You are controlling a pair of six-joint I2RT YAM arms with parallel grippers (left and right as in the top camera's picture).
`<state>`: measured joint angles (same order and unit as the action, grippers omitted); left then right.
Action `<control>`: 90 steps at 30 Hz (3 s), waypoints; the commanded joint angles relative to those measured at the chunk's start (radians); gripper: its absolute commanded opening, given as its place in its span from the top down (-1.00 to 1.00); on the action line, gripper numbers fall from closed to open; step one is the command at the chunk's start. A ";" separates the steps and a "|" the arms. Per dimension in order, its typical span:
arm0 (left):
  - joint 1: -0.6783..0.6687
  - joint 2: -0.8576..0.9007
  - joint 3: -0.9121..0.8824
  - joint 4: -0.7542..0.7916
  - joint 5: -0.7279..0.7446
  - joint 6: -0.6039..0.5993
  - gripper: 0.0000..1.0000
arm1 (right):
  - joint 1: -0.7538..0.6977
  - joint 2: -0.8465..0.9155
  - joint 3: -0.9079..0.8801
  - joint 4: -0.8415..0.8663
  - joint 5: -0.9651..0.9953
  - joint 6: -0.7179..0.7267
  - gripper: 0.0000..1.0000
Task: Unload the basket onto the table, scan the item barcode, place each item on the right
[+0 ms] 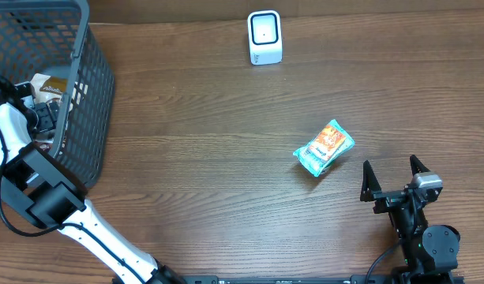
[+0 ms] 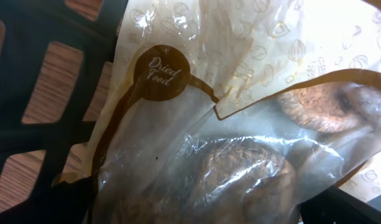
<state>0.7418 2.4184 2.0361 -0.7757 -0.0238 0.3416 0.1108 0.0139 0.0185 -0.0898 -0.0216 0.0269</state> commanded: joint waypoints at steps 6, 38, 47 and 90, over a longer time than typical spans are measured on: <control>0.027 0.232 -0.135 -0.124 -0.015 0.005 -0.35 | -0.006 -0.011 -0.010 0.006 0.001 -0.002 -1.00; -0.212 0.229 -0.008 -0.208 0.129 -0.097 -0.42 | -0.006 -0.011 -0.010 0.006 0.001 -0.002 -1.00; -0.212 0.229 0.368 -0.414 0.084 -0.154 -1.00 | -0.006 -0.011 -0.010 0.006 0.001 -0.002 -1.00; -0.078 0.206 0.405 -0.391 -0.404 -0.154 -1.00 | -0.006 -0.011 -0.010 0.006 0.001 -0.002 -1.00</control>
<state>0.6067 2.6072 2.4825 -1.1660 -0.3927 0.1486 0.1108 0.0139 0.0185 -0.0898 -0.0219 0.0261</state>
